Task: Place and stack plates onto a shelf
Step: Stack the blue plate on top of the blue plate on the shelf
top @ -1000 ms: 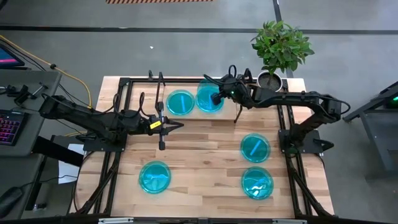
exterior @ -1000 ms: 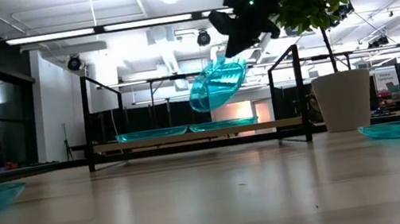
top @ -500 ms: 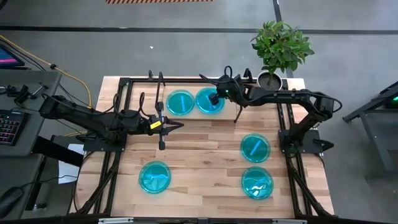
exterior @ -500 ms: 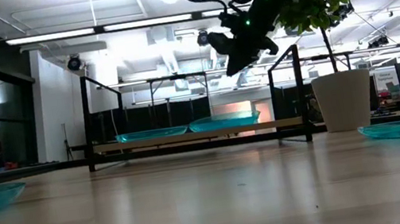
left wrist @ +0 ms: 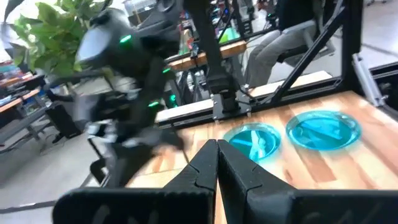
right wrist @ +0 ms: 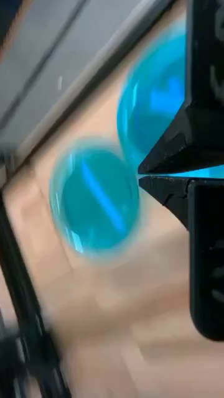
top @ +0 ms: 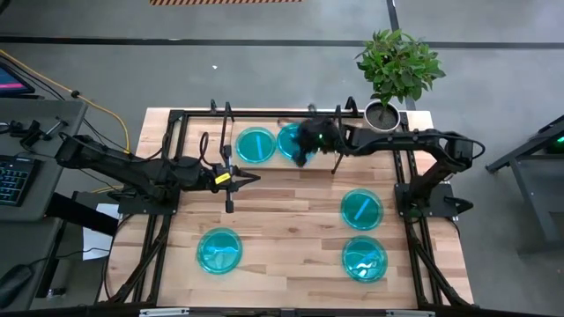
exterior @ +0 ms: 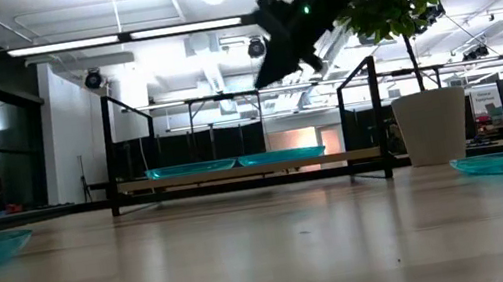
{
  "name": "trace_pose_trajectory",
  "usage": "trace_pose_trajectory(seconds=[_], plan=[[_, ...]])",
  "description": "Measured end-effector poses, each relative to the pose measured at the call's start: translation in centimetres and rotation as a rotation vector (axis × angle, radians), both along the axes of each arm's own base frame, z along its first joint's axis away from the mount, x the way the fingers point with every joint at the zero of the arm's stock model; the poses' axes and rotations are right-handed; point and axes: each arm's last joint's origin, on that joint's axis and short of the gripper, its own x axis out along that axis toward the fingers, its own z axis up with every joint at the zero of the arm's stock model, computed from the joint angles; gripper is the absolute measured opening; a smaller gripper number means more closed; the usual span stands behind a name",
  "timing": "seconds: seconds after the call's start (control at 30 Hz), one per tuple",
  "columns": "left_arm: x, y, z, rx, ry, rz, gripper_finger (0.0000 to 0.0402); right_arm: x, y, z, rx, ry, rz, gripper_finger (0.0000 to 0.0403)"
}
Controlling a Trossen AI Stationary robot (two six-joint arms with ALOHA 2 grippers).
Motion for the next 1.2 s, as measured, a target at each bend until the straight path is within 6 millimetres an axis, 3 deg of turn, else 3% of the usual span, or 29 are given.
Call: trace_pose_trajectory(seconds=[0.2, 0.4, 0.6, 0.8, 0.93, 1.2], plan=[[0.0, 0.1, -0.2, 0.004, 0.023, 0.034, 0.0, 1.1, 5.6, 0.0, -0.071, 0.025, 0.227, 0.0], [-0.1, 0.1, -0.4, -0.032, 0.034, 0.039, 0.0, 0.9, 9.0, -0.4, -0.168, 0.032, 0.247, 0.0], [-0.1, 0.1, -0.4, -0.04, 0.036, 0.041, 0.0, -1.7, 9.7, -1.9, -0.147, -0.061, 0.223, 0.0], [-0.1, 0.2, -0.5, -0.038, 0.039, 0.045, 0.0, -4.4, 10.2, -1.4, -0.125, -0.329, 0.317, 0.0], [0.0, 0.2, -0.5, -0.037, 0.043, 0.045, 0.0, -5.1, 10.3, -1.0, -0.141, -0.458, 0.365, 0.0], [0.0, 0.1, -0.9, -0.048, 0.073, 0.041, 0.0, -5.0, 10.3, -0.9, -0.191, -0.464, 0.381, 0.0]])
